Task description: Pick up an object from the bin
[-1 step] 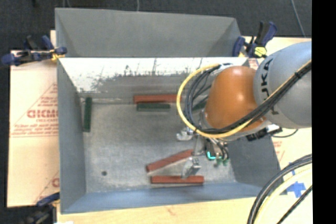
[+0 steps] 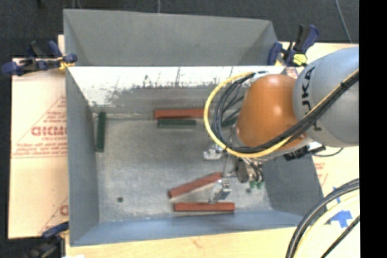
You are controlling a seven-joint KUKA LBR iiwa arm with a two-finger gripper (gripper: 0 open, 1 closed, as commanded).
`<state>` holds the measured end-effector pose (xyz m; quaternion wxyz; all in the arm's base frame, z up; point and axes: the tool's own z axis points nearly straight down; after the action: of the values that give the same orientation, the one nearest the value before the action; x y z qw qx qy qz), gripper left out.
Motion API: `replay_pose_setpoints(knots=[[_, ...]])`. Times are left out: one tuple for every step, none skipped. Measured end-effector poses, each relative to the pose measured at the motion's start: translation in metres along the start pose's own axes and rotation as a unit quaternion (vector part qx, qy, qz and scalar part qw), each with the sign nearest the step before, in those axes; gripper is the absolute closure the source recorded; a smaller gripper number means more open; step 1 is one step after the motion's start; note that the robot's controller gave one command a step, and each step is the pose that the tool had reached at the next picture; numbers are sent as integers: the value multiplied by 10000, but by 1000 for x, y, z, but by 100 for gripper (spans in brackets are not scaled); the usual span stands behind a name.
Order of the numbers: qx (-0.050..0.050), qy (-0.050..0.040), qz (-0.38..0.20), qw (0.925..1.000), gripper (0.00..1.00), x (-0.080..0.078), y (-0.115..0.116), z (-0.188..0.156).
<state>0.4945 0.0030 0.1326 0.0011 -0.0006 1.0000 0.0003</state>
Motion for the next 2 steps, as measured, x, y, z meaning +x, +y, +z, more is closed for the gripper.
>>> replay_pose_setpoints(knots=[[3,3,-259,9997,100,-23,25,53],[3,3,-258,9997,100,-23,25,53]])
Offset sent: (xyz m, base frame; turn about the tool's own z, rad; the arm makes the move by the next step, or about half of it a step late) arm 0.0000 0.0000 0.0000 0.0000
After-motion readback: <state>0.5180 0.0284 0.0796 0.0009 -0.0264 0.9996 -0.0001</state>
